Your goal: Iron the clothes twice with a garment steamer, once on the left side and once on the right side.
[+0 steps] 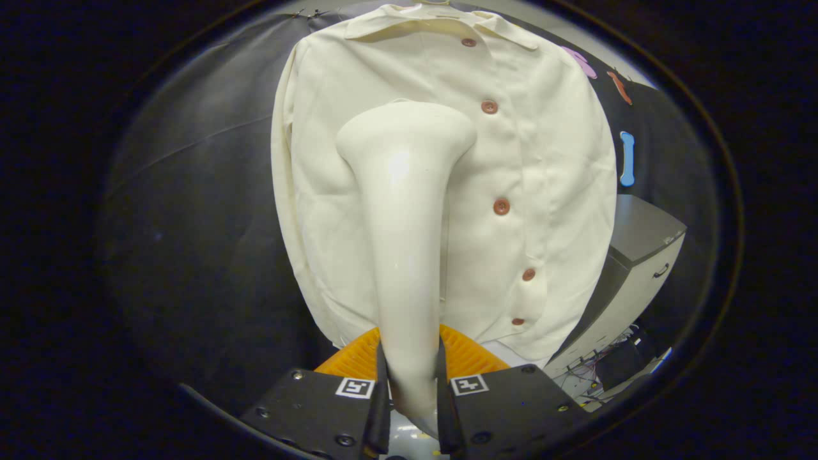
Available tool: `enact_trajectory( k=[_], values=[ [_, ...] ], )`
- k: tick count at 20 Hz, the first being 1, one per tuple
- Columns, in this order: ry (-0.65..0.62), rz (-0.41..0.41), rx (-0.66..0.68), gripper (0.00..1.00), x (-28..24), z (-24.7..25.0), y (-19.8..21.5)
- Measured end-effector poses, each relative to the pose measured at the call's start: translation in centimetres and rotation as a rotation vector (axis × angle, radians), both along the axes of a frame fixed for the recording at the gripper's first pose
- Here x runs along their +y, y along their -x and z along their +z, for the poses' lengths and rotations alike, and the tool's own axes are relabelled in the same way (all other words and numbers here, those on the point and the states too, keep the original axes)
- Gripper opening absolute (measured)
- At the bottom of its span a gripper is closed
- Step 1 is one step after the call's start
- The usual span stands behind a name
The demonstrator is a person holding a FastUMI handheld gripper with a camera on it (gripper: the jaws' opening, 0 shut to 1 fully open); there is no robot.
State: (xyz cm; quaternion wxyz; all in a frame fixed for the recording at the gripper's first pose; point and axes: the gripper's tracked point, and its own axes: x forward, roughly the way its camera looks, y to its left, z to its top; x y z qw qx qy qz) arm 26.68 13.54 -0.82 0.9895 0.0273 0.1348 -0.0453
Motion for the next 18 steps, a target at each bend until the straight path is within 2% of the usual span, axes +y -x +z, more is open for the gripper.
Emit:
enact_trajectory(
  k=[8, 18],
  values=[
    [-0.032, 0.018, 0.098, 0.29, 0.0, -4.8, -0.9],
    [-0.057, 0.034, 0.231, 0.30, -0.7, -10.9, 0.2]
  ],
)
